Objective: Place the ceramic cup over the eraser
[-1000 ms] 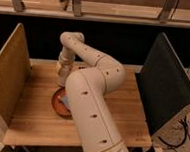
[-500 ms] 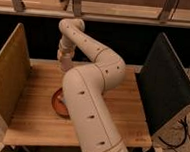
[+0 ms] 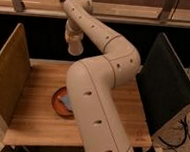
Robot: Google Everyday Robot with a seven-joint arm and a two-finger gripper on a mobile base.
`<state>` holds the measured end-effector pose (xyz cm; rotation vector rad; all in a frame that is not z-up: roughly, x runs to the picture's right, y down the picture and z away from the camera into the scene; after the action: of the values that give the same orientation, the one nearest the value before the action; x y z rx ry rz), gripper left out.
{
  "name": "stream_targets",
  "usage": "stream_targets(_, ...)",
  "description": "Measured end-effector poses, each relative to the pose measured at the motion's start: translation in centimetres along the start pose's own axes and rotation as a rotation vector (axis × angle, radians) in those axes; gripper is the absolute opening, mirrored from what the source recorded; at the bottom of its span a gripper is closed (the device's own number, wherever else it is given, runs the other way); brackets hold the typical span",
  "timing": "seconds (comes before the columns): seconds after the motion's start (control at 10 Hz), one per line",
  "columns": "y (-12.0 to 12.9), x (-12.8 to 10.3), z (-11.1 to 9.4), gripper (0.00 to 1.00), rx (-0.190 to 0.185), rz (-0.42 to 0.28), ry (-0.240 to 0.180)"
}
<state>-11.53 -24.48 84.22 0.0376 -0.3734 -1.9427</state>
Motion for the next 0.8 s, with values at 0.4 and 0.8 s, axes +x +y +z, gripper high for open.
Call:
stream_targets(0.4, 3.2, -5.2, -5.5, 0.00, -0.073, 0.166, -0.041)
stream_targets(0.8, 0.4, -13.0, -7.5, 0.00, -0.081, 0.252, -0.149)
